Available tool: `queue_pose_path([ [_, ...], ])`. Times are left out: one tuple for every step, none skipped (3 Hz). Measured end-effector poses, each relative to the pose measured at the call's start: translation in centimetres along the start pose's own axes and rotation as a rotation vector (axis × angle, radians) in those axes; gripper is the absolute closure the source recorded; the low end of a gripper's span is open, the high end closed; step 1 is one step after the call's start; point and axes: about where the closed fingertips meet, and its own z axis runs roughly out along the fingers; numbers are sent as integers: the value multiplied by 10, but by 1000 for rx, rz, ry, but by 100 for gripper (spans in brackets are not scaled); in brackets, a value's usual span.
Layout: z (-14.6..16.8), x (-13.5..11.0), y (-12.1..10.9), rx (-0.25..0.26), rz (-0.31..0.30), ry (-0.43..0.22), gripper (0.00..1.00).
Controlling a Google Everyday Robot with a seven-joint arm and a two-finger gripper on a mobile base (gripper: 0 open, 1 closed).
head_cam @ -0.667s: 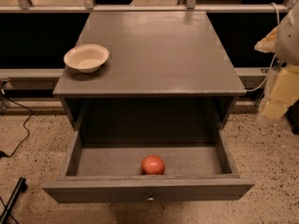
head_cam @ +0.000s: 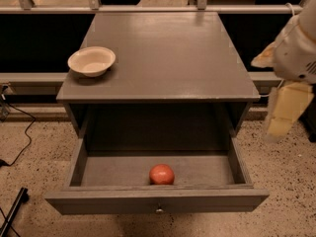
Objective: Pick apple from top drawer and place on counter
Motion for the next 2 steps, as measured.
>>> queue_pose_path([
  [86,-26,43,-177,-268,-73,0],
  [106,-26,70,-155,-353,-190,0],
])
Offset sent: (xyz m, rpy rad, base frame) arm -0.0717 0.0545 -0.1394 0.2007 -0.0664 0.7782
